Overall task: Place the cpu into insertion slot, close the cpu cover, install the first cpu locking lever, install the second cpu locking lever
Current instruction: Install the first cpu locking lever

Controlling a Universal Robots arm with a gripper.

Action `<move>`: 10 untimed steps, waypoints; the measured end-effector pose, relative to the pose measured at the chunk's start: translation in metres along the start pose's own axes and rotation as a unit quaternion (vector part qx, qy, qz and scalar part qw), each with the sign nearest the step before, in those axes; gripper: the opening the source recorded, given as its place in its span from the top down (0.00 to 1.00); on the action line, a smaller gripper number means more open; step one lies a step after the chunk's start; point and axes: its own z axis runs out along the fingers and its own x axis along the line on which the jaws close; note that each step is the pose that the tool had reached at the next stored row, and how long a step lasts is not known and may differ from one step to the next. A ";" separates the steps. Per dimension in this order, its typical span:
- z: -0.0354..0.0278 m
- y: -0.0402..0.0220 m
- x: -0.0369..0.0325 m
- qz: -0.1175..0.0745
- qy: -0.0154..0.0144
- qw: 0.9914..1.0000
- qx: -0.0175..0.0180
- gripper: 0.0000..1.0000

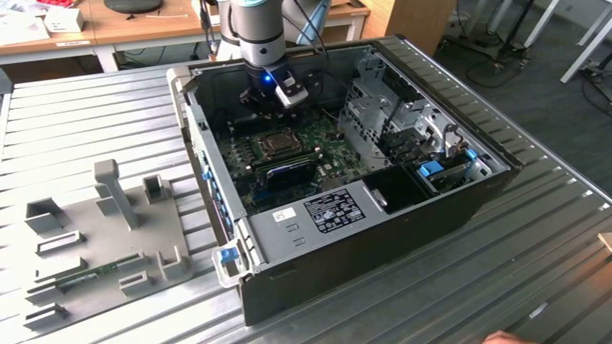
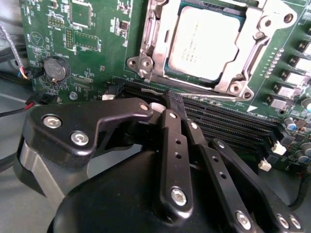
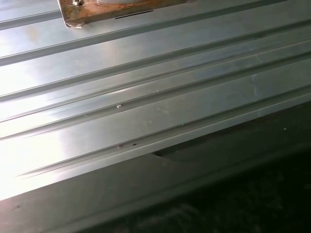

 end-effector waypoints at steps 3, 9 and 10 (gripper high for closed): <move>-0.0001 0.0004 0.0011 0.000 -0.001 1.000 0.000 0.90; -0.0003 0.0004 0.0017 0.000 -0.001 1.000 0.000 0.90; -0.0003 0.0003 0.0017 0.000 -0.001 1.000 0.000 0.90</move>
